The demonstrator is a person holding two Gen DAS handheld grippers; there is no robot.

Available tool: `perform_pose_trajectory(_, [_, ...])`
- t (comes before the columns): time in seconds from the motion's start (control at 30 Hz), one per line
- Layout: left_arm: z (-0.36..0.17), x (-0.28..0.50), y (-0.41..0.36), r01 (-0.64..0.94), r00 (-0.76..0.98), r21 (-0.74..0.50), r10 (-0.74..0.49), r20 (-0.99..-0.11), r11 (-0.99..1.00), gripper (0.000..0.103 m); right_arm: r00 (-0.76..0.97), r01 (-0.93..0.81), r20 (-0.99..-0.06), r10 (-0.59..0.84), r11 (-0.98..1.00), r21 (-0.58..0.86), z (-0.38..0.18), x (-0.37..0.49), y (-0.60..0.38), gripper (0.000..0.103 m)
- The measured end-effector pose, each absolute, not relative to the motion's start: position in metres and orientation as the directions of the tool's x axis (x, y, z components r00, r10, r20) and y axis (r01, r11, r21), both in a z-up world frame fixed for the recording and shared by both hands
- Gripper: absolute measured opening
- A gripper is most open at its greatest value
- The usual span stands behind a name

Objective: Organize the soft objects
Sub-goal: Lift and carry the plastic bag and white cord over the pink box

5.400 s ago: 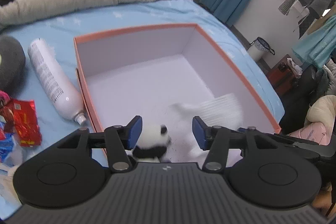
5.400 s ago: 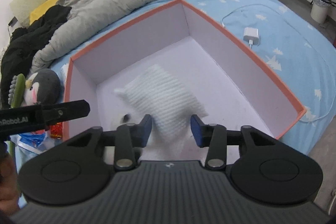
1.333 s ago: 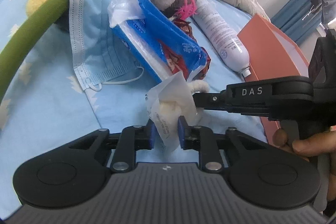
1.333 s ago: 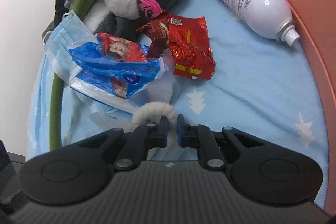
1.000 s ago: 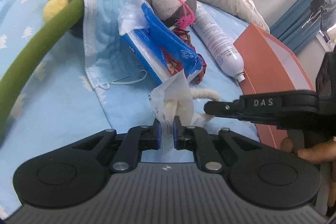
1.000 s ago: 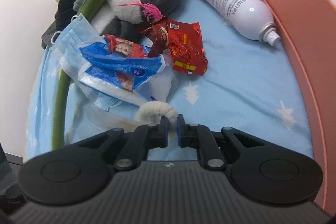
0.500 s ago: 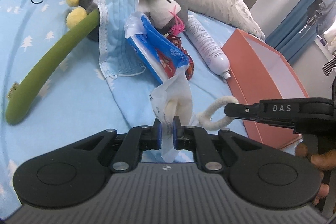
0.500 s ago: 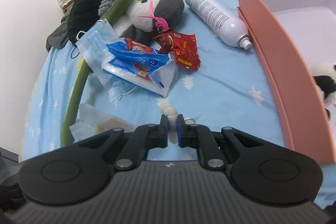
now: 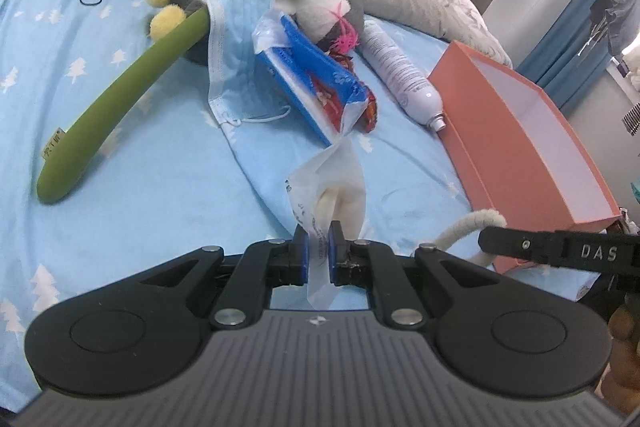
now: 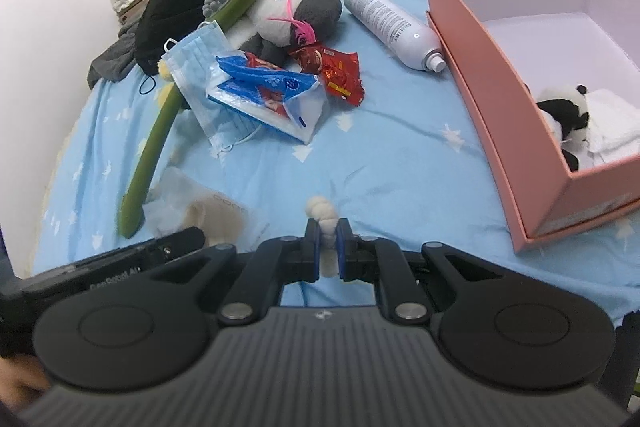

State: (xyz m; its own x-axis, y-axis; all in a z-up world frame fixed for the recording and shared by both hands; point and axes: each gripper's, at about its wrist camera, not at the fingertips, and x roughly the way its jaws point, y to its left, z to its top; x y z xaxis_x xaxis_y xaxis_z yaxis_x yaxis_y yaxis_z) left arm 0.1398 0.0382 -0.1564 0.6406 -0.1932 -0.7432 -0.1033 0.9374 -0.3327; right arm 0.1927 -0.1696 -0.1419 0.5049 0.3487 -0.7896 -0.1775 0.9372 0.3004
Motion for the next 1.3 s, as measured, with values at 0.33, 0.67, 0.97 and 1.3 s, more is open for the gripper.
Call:
perform_pose_trajectory(0.33, [-0.106, 0.142, 0.022, -0.041, 0.692, -0.340, -0.219, -0.688, 0.939, 0.011, 0.594, -0.199, -0.725, 0.348, 0.937, 0.287, -0.104, 0.173, -0.177, 0.012])
perform_pose_trajectory(0.67, [-0.034, 0.170, -0.015, 0.086, 0.754, -0.361, -0.297, -0.586, 0.929, 0.011, 0.734, -0.194, -0.600, 0.316, 0.946, 0.261, -0.044, 0.176, -0.202, 0.012])
perform_pose_trajectory(0.97, [0.018, 0.218, -0.075, 0.218, 0.753, -0.357, -0.389, -0.530, 0.908, 0.011, 0.826, -0.141, -0.513, 0.234, 0.966, 0.215, 0.006, 0.190, -0.241, 0.012])
perform_pose_trajectory(1.3, [0.015, 0.298, -0.155, 0.289, 0.646, -0.315, -0.427, -0.633, 0.904, 0.011, 0.791, 0.016, -0.600, 0.117, 0.977, 0.211, 0.004, 0.246, -0.303, 0.012])
